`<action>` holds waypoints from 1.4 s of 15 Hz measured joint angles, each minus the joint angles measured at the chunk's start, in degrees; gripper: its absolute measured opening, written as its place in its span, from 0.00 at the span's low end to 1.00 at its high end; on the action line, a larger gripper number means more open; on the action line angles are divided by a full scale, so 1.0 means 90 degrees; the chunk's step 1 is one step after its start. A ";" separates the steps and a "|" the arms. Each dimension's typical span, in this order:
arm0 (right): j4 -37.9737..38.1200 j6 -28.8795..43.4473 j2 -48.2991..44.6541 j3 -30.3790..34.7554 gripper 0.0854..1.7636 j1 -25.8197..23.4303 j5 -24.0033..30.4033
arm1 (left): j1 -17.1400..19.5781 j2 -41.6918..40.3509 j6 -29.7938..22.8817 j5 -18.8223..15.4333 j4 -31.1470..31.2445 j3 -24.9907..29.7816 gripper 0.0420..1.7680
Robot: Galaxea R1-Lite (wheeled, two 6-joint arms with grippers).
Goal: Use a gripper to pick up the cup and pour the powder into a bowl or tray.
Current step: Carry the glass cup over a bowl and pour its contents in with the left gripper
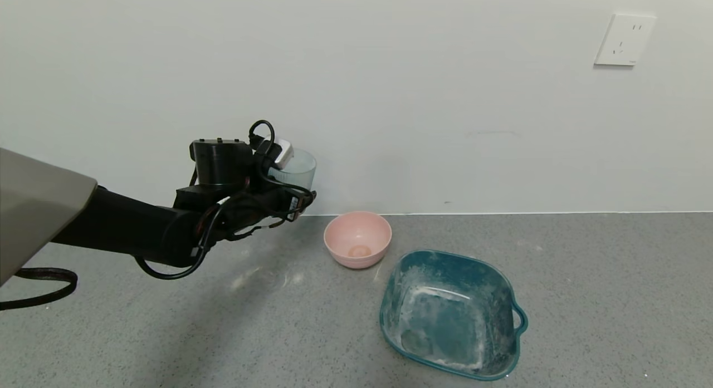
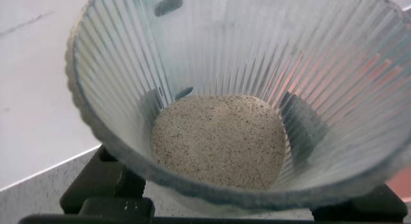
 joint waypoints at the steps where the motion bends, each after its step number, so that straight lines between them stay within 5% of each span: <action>1: 0.0000 0.0000 0.0000 0.0000 0.97 0.0000 0.0000 | -0.0050 -0.0005 0.0098 -0.0039 0.0114 -0.0116 0.74; 6: 0.0000 -0.0003 0.0000 0.0000 0.97 0.0000 0.0000 | -0.0349 0.0150 0.0584 0.0083 0.0461 -0.0484 0.74; 16: -0.0003 -0.0003 0.0000 0.0000 0.97 0.0000 0.0000 | -0.0962 0.0539 0.1975 0.1490 0.0347 -0.0527 0.74; 21: -0.0003 0.0000 0.0000 0.0000 0.97 0.0000 0.0000 | -0.1182 0.0699 0.2719 0.1853 0.0371 -0.0508 0.74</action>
